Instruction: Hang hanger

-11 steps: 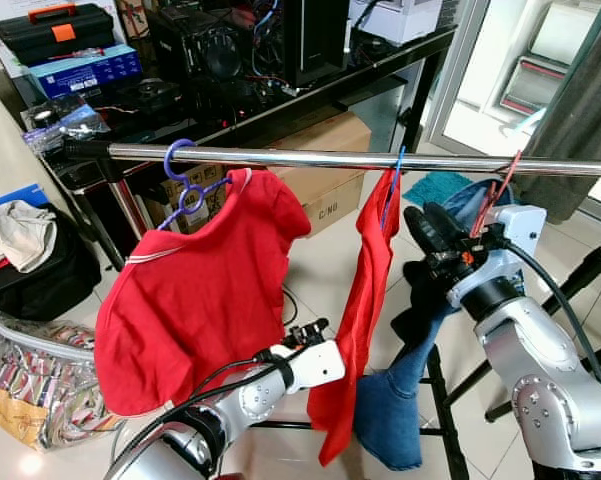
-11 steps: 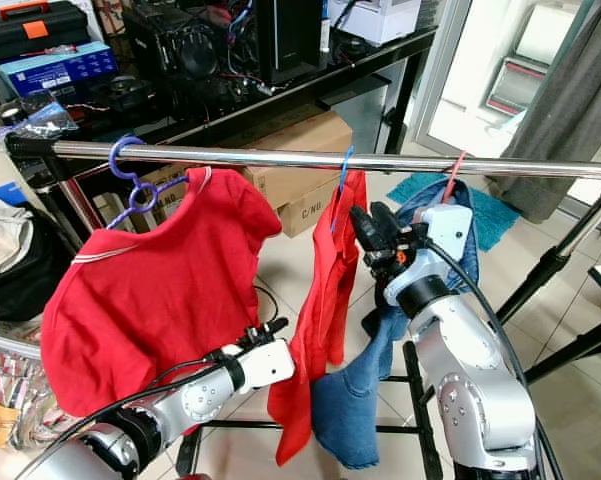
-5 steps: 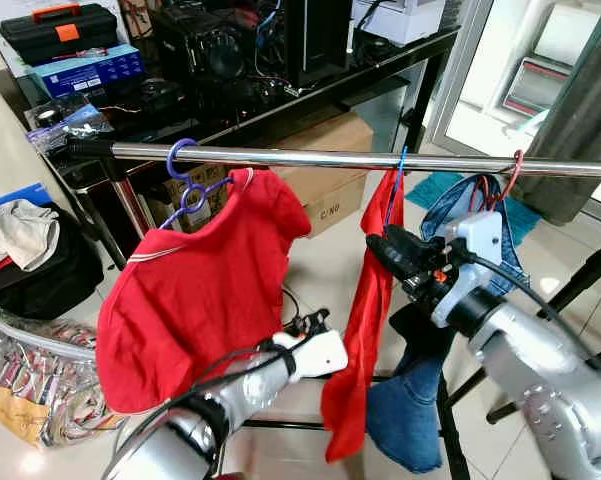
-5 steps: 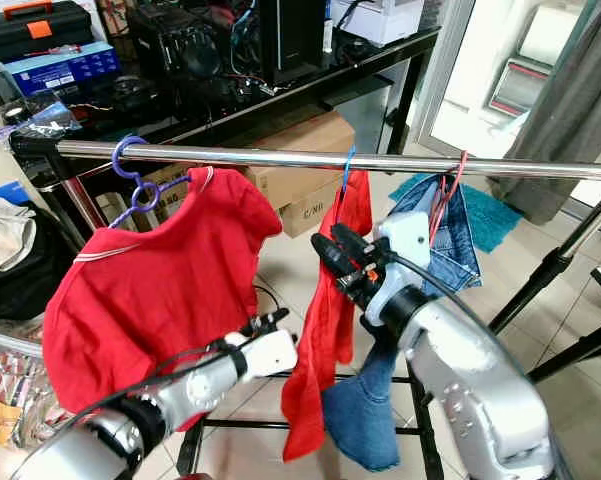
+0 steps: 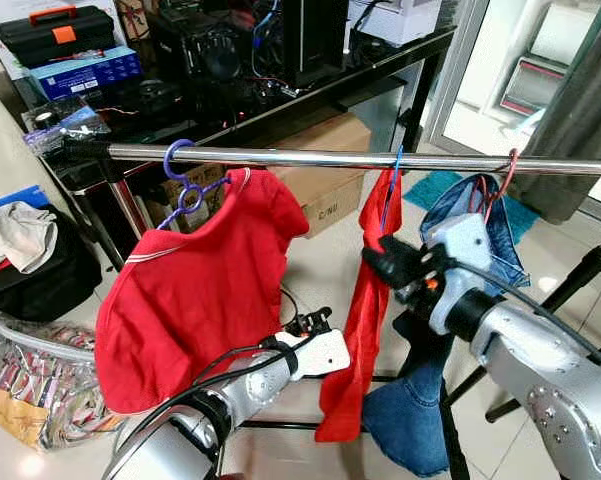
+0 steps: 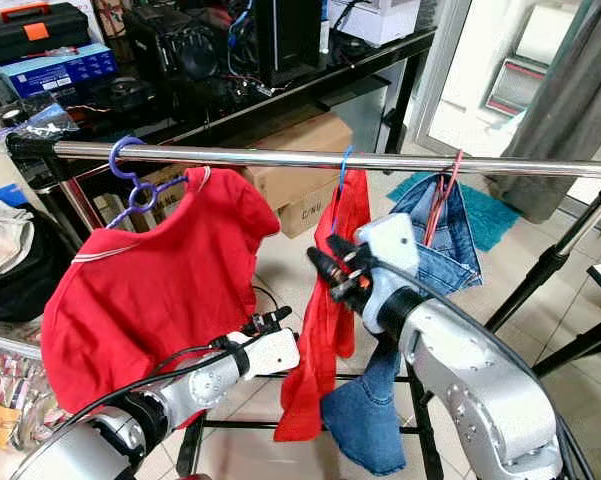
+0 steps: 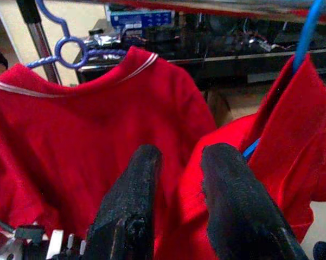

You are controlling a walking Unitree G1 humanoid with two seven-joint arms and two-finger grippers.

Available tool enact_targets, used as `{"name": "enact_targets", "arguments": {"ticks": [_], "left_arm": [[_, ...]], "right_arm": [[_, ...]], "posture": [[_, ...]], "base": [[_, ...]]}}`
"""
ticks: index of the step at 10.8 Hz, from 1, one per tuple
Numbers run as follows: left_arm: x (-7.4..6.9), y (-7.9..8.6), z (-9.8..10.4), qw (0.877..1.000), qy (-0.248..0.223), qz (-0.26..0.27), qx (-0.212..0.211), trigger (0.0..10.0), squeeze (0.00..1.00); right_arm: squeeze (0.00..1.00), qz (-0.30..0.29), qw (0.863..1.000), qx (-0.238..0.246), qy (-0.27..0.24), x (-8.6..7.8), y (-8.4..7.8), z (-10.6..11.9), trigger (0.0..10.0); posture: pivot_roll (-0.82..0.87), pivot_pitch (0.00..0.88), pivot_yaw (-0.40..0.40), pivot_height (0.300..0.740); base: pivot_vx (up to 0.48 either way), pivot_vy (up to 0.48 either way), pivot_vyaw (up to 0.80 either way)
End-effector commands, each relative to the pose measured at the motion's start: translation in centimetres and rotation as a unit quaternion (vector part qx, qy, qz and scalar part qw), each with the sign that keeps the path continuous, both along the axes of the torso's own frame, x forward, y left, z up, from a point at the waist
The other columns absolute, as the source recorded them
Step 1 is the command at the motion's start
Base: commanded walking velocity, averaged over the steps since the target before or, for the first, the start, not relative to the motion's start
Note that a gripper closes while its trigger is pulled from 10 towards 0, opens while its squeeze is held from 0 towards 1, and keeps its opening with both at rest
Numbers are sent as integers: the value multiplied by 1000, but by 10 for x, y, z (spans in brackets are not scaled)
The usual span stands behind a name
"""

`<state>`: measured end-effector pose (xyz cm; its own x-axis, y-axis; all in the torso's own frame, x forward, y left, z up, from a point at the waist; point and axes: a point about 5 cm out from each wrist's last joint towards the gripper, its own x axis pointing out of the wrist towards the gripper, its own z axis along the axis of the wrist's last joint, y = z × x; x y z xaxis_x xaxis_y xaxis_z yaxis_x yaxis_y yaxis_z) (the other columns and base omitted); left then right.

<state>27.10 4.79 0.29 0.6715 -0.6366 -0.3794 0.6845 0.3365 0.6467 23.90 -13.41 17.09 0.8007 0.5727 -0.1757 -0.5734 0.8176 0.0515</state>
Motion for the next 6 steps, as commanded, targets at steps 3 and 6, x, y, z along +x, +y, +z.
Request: {"name": "enact_targets", "arguments": {"ticks": [3, 6], "left_arm": [[3, -2, 3, 1000, -4, -10, 8, 10000, 0], [2, -7, 4, 1000, -5, -15, 3, 10000, 0]], "right_arm": [[1000, -3, 999, -43, 22, -2, 3, -7, 10000], [584, -57, 991, -102, 58, 6, -6, -22, 10000]], "posture": [[15, 0, 40, 740], [13, 3, 34, 740]], "base": [[0, 0, 0], [0, 0, 0]]}}
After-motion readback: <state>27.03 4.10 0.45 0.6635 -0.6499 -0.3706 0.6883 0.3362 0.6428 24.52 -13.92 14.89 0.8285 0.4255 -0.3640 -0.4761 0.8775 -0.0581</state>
